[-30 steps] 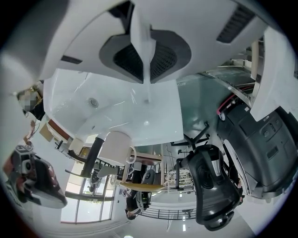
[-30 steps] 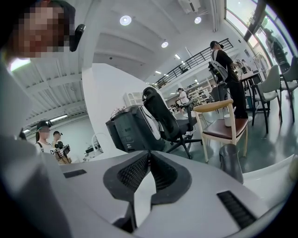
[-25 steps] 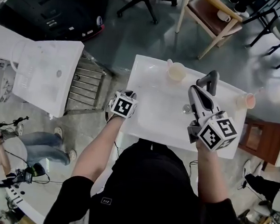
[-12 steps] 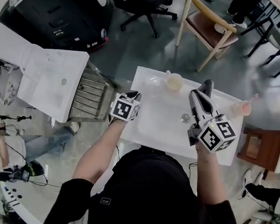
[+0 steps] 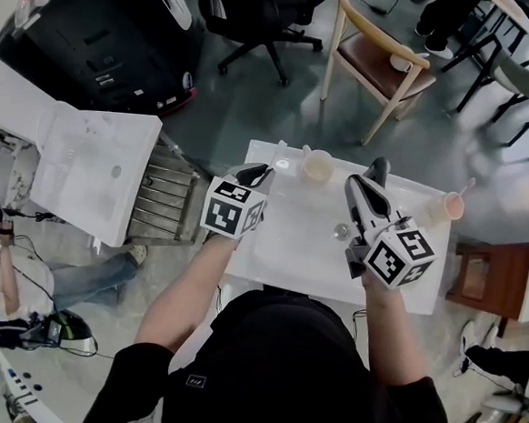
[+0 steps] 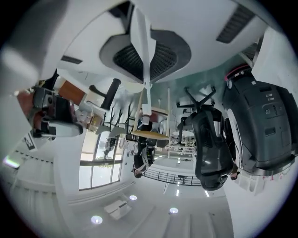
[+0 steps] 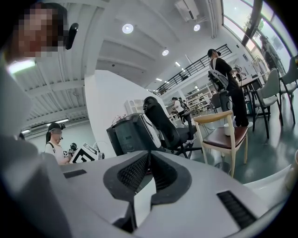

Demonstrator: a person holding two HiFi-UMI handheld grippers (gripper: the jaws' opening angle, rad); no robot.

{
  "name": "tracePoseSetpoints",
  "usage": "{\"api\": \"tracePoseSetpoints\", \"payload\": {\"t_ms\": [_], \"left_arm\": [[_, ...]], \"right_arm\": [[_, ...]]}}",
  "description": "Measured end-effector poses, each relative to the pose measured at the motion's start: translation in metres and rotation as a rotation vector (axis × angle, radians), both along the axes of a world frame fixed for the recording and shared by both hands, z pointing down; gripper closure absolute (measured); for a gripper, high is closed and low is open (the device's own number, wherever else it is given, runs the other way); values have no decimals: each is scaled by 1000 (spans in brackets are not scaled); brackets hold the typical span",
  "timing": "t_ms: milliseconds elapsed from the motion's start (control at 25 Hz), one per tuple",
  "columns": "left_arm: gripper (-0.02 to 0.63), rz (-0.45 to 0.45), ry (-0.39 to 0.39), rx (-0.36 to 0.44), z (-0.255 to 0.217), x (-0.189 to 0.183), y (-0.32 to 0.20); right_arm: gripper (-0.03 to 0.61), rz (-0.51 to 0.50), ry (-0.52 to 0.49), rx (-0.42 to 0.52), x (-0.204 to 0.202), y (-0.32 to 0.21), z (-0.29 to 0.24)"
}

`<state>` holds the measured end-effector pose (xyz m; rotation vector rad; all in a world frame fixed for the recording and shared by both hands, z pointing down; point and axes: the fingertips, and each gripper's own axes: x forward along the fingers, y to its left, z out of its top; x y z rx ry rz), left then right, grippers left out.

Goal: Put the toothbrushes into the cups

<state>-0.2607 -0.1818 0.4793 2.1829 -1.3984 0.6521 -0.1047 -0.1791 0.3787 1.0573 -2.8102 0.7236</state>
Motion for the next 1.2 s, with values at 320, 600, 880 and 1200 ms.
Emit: {"api": "tracePoseSetpoints", "payload": {"t_ms": [320, 600, 880, 1200], "left_arm": [[560, 121, 171, 193, -65, 41, -26], [560, 196, 242, 245, -72, 79, -54], [560, 230, 283, 272, -64, 102, -75], [560, 250, 313, 294, -52, 119, -99]], "right_arm": [[540, 36, 36, 6, 14, -11, 4], [540, 85, 47, -16, 41, -18, 13], [540, 113, 42, -27, 52, -27, 18], [540, 114, 43, -59, 55, -35, 26]]}}
